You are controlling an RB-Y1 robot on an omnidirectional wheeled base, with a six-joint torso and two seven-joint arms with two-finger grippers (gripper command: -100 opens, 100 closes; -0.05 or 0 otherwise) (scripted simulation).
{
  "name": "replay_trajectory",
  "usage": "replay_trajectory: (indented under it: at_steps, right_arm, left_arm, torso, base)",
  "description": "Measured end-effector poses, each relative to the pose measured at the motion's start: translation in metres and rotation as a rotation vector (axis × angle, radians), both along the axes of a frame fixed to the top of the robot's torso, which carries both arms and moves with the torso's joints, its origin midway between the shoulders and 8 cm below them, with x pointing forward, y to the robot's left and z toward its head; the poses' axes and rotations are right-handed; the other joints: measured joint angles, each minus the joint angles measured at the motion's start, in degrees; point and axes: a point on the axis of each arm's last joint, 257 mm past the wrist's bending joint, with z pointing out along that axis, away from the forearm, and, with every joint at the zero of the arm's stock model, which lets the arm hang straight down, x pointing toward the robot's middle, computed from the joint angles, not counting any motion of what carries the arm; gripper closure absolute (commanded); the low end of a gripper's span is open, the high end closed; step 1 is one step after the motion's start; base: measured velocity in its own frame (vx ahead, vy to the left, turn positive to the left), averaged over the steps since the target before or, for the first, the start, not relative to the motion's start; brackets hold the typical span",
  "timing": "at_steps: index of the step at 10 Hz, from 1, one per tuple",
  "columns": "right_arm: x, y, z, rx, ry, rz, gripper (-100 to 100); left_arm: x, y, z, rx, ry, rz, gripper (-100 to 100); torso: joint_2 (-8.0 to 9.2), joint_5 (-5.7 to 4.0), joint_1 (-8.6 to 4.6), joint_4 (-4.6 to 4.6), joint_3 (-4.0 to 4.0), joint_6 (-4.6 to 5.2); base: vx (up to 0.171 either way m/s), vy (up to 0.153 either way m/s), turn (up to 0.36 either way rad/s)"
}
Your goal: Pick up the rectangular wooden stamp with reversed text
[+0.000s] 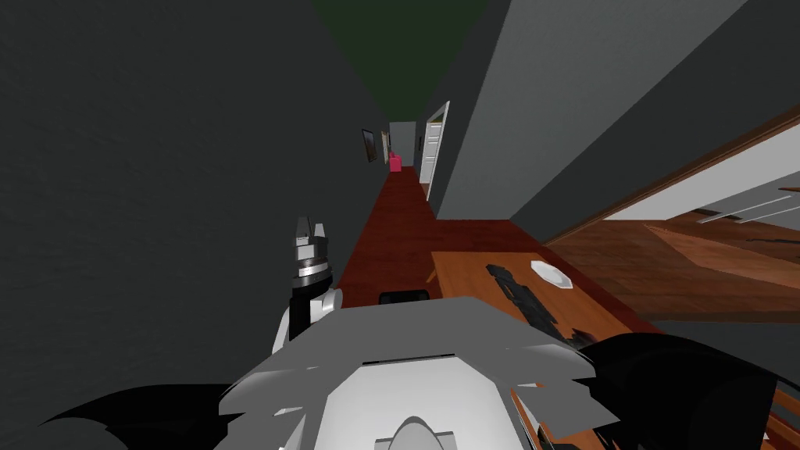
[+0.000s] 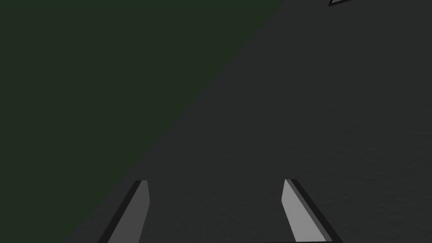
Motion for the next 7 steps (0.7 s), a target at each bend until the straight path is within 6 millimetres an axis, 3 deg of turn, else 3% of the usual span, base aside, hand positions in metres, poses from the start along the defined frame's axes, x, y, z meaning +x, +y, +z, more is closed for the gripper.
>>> replay_trajectory:
  at_steps: [3,7]
  right_arm:
    - [0.023,-0.045,0.008,-0.012,-0.004,0.040,100]
    - [0.054,-0.103,0.024,-0.052,-0.016,0.073,100]
  left_arm:
    - [0.000,0.000,0.000,0.000,0.000,0.000,0]
    - [0.000,0.000,0.000,0.000,0.000,0.000,0]
  torso:
    - [0.04,0.02,0.01,-0.02,0.01,0.05]
    - [-0.01,0.02,-0.08,-0.01,-0.01,0.00]
  base:
    - [-0.007,0.099,-0.135]
    - [0.001,0.060,-0.063]
